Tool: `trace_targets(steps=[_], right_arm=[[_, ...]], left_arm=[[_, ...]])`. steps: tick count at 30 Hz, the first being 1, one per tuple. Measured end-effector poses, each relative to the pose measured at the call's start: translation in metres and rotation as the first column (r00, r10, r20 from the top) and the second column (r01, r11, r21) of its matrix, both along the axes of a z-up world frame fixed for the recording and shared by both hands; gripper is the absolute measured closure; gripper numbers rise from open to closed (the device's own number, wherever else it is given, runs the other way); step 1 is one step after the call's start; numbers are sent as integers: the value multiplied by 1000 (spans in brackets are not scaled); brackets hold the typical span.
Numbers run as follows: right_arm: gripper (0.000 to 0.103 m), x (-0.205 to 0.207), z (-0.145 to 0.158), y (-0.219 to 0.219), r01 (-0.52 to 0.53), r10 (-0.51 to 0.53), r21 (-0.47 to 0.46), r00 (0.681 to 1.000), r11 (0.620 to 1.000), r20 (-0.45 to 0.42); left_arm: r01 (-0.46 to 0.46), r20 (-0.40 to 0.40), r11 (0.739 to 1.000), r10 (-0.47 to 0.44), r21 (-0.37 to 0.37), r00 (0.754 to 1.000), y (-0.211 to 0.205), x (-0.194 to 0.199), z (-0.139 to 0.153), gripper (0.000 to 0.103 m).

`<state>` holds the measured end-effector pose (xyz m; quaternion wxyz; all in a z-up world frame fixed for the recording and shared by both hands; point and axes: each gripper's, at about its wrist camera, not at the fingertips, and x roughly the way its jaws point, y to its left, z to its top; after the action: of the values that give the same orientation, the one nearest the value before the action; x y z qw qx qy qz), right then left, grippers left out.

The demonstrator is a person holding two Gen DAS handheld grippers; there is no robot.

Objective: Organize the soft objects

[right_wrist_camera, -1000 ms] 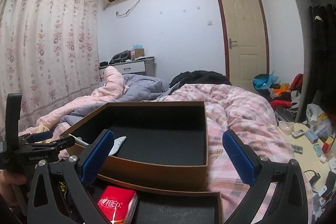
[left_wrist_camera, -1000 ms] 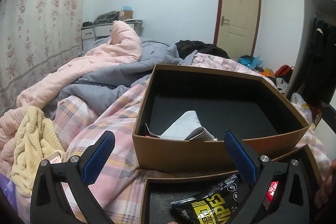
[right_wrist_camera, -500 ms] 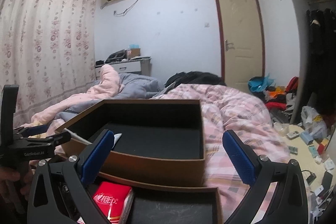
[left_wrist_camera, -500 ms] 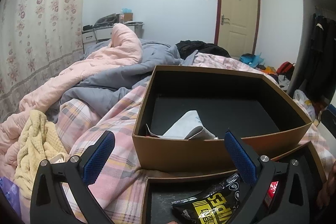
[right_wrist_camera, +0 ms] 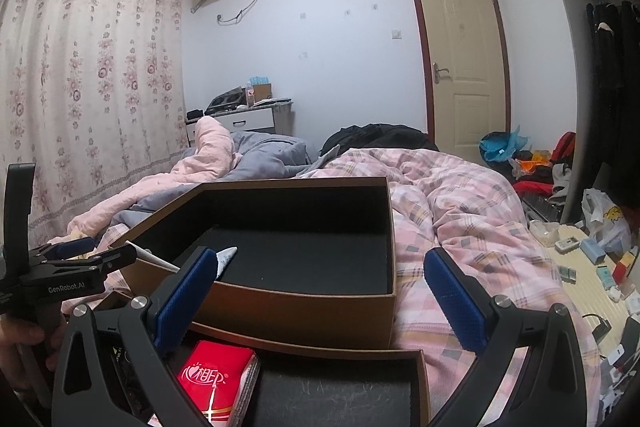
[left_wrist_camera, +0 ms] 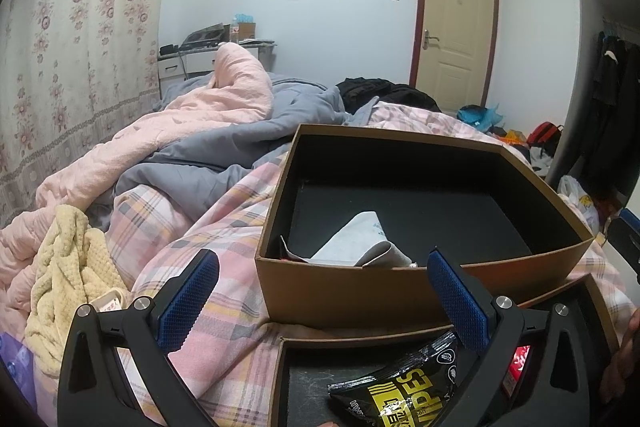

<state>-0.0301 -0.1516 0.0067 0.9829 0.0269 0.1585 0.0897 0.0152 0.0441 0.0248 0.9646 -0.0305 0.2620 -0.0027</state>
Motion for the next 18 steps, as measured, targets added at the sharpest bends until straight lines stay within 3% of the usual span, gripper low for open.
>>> trace_targets(steps=[18], right_arm=[[1,3,-2,1,-6,6,-3,1000,1000,-30]], left_arm=[[-3,1,1000,3,-6,1000,2,0,0,0]])
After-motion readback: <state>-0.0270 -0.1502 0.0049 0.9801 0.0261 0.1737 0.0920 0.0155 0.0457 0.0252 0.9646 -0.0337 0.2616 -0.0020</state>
